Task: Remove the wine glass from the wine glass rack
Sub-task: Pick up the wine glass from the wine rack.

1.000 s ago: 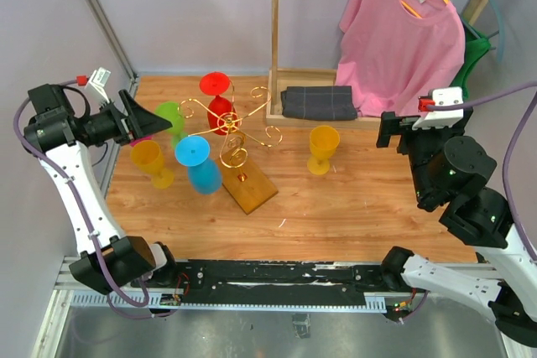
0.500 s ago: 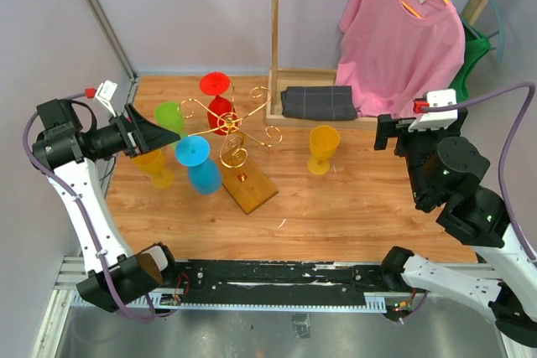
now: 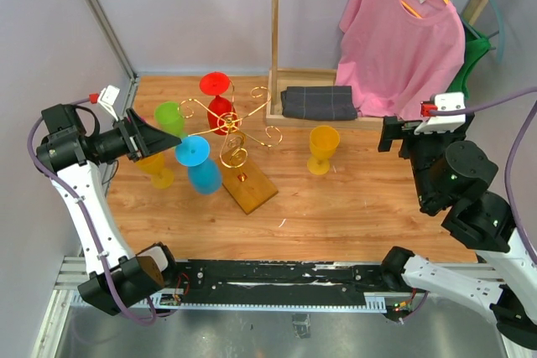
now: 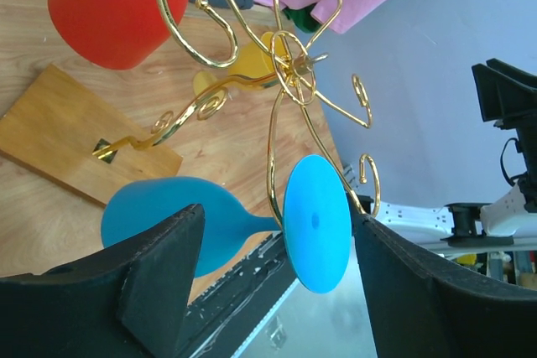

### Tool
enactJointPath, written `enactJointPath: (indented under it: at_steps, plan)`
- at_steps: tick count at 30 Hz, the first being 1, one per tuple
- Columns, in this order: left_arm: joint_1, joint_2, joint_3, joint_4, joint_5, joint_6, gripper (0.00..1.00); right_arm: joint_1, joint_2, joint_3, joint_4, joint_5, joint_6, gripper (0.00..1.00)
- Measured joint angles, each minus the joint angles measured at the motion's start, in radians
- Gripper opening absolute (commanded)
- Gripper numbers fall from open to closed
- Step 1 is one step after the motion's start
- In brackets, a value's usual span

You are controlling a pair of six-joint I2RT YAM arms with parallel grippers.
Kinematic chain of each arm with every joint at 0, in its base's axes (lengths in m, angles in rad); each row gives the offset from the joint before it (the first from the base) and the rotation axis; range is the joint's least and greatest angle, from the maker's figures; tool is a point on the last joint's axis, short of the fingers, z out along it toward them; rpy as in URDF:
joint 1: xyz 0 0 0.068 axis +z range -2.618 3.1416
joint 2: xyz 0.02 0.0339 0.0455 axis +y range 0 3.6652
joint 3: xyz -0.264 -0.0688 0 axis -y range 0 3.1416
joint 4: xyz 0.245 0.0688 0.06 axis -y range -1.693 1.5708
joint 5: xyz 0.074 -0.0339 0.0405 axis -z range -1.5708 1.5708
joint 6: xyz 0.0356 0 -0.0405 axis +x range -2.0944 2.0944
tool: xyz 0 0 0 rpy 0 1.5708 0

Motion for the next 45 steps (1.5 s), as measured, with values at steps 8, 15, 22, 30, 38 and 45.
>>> enactJointPath:
  at_steps: [8,15,22,30,38,45]
  plan:
    - [0.0,0.002,0.004,0.001,0.025,0.005,0.55,0.0,0.001,-0.022,-0.002,0.0,0.001,0.98]
    - [-0.01,0.003,0.003,0.001,0.032,0.005,0.53,0.0,0.001,-0.023,-0.001,0.0,0.003,0.99]
    - [-0.031,0.0,-0.024,0.0,0.033,0.005,0.4,0.0,0.002,-0.026,0.0,0.0,0.003,0.98]
    - [-0.034,0.0,-0.024,0.0,0.031,0.007,0.2,0.0,0.004,-0.026,0.0,0.0,0.003,0.99]
    - [-0.034,0.0,-0.024,0.0,0.027,0.007,0.04,0.0,0.003,-0.037,0.0,-0.001,0.003,0.99]
    - [-0.034,0.002,-0.019,0.0,0.042,0.0,0.0,0.0,0.002,-0.045,0.0,-0.001,0.004,0.99]
